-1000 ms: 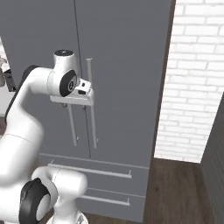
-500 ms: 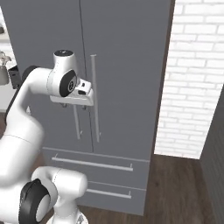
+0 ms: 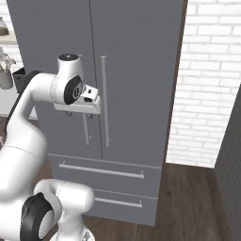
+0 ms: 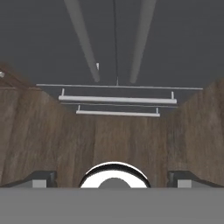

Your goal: Take the strawberry from the fridge and place it on top of the pancake, located on the dining counter.

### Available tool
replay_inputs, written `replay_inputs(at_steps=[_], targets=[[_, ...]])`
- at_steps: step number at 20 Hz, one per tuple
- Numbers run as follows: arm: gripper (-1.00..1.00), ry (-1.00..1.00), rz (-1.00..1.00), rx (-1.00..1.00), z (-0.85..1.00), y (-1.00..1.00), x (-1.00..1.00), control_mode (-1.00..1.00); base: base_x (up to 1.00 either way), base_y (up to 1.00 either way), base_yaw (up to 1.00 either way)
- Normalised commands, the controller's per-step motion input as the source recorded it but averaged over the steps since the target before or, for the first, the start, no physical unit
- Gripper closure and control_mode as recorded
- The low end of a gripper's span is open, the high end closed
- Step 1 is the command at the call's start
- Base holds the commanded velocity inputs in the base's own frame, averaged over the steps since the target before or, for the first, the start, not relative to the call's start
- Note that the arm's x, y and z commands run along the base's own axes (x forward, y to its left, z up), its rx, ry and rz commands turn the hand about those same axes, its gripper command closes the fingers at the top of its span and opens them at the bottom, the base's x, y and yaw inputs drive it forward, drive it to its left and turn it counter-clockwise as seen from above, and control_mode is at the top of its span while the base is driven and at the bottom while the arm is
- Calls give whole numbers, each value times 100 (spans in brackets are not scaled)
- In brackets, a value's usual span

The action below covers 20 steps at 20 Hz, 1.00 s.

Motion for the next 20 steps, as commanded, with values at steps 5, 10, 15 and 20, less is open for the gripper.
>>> replay_inputs(at_steps=[5,10,15,20], targets=[[-100,-11,0,0,-8,0,2,-100,-1,0,0],[-100,-32,0,0,-9,-1,47,-100,0,0,0],[-100,-25,-2,0,0,-8,86,-100,0,0,0],[-100,-2,-2,0,0,-32,79,-100,0,0,0]])
